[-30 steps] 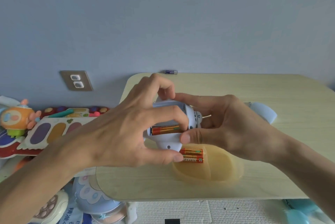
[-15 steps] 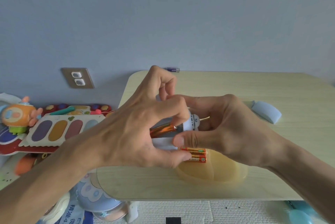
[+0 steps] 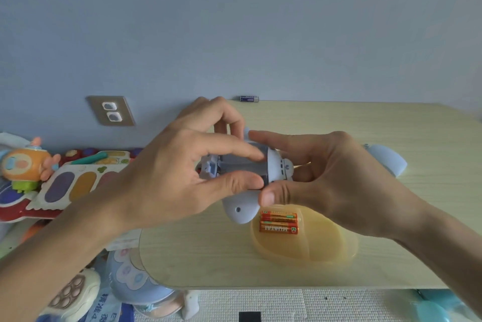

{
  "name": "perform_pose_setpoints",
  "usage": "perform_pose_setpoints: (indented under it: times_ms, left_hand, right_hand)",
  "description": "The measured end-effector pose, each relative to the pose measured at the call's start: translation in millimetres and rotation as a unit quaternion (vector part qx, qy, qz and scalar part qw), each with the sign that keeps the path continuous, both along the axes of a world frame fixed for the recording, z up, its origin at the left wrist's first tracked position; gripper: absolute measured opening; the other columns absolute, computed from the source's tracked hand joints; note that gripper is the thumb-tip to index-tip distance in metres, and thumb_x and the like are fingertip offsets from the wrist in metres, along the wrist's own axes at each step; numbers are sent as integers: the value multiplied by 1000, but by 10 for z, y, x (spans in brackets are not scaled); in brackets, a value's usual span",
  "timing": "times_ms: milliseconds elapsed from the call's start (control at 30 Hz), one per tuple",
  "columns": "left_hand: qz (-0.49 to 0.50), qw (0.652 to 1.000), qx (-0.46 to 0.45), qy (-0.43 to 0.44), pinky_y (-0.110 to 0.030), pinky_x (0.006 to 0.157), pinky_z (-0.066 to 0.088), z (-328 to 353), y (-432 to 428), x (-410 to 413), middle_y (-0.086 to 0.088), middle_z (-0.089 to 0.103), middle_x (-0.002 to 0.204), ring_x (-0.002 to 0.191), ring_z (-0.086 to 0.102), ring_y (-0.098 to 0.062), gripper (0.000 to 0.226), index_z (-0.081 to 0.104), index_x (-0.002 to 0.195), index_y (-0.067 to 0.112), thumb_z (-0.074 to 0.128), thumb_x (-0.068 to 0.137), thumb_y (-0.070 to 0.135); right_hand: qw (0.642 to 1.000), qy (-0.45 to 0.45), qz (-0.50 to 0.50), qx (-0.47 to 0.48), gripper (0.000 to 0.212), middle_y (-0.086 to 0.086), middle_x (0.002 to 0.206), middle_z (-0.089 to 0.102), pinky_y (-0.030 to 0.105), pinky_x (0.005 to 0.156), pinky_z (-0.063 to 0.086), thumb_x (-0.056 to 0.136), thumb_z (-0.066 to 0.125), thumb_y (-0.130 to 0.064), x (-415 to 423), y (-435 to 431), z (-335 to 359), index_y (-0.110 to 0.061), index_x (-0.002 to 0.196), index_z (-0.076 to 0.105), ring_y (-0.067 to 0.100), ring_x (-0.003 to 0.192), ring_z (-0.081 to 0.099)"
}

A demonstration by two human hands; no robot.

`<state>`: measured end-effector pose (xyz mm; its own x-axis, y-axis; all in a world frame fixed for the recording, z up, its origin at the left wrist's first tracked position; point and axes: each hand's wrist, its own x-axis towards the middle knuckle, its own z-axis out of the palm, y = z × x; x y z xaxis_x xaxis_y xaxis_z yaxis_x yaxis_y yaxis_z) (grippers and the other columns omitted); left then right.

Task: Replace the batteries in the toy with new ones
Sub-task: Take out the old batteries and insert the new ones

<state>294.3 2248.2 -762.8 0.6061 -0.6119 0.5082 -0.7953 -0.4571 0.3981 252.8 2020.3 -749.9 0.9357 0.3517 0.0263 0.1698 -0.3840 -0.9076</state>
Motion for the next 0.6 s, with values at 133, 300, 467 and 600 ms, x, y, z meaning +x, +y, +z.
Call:
perform_pose_setpoints:
  times_ms: [133, 300, 467, 600]
  left_hand:
    - [29, 999, 16, -15, -28, 87, 42, 45, -10, -19, 9, 53, 101, 95, 54, -19, 35, 85, 101, 33, 74, 80, 60]
    - [86, 996, 30, 16, -21, 89, 42, 97, -5, -126, 20, 53, 105, 105, 58, -15, 27, 78, 95, 48, 73, 73, 63]
    - [122, 991, 31, 37, -14, 86, 41, 118, -44, -190, 17, 52, 106, 104, 60, -14, 19, 78, 83, 45, 66, 76, 57]
    - [110, 993, 32, 37, -18, 79, 40, 91, -85, -207, 14, 52, 99, 95, 58, -13, 19, 81, 88, 45, 65, 82, 51]
  right_hand:
    - [1000, -9, -6, -8, 77, 10, 104, 84, 57, 98, 59, 61, 93, -48, -5, 19, -68, -59, 131, 62, 40, 115, 69]
    - [997, -64, -33, -32, 71, 10, 99, 83, 50, 90, 62, 65, 89, -47, -39, 52, -98, -72, 124, 57, 32, 113, 68]
    - [993, -96, -51, -41, 67, 2, 89, 85, 43, 84, 64, 67, 89, -47, -48, 63, -96, -66, 124, 60, 28, 106, 74]
    - [992, -98, -70, -40, 65, 12, 91, 83, 50, 81, 63, 66, 86, -52, -40, 32, -108, -67, 124, 60, 27, 106, 73]
